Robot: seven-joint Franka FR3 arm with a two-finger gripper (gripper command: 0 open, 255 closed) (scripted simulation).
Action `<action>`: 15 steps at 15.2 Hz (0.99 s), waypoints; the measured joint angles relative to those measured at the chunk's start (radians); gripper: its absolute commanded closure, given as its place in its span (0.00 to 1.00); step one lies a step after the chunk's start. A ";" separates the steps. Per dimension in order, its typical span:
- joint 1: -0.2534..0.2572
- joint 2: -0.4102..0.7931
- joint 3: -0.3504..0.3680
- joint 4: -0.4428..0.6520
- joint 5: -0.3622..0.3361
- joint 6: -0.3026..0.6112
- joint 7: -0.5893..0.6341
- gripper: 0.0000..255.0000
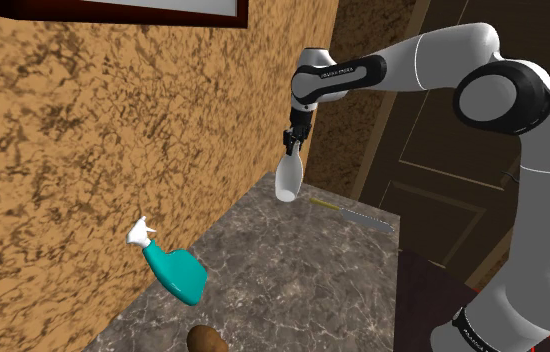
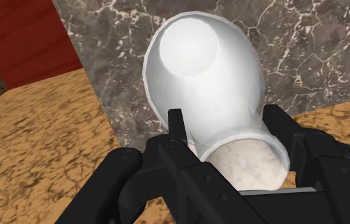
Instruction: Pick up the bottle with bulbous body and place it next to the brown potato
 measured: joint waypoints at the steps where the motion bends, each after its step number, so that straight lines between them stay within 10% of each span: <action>1: 0.000 0.000 0.000 0.000 0.000 0.000 0.000 1.00; 15: 0.001 -0.022 0.000 0.044 0.000 -0.066 0.001 1.00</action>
